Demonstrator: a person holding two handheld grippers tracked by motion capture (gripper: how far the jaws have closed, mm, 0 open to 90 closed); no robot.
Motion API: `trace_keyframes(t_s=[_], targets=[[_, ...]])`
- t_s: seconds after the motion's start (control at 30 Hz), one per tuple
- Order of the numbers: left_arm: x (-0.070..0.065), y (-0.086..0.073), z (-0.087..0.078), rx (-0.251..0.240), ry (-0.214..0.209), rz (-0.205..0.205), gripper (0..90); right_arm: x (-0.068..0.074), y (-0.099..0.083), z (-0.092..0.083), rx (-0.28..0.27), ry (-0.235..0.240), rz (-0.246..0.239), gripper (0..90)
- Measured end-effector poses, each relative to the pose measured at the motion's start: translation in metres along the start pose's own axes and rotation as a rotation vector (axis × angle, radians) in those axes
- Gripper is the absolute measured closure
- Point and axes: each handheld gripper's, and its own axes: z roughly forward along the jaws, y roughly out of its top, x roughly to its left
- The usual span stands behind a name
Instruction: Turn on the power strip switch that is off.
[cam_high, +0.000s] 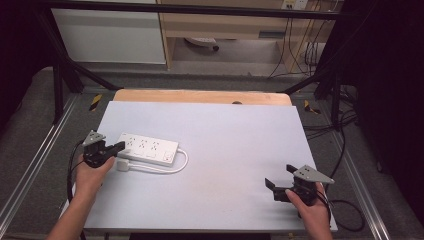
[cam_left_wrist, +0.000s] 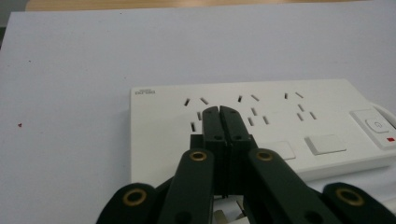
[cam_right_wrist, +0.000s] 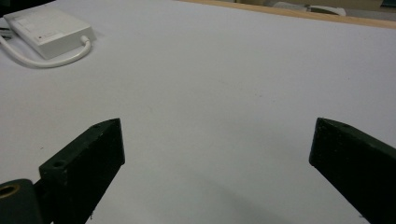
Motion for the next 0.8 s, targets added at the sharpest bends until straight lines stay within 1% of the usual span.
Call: trace_keyframes(t_s=[0.23,0.4,0.57,0.8], targets=[[-0.0003,-0.0060,0.0030,0.014,-0.008,-0.004,90.0,0.0001,0.0000,0.0000,-0.001,0.000,-0.003,3.7],[-0.0015,-0.0063,0.0052,0.015,-0.012,-0.003,90.0,0.0001,0.0001,0.0003,0.000,0.001,-0.004,3.7],[-0.0026,-0.0066,0.0077,0.019,-0.016,0.008,90.0,0.0001,0.0001,0.0003,0.000,0.002,-0.005,3.8],[-0.0035,-0.0069,0.0083,0.022,-0.018,0.008,90.0,0.0006,0.0002,0.0003,0.001,0.006,-0.006,3.7]])
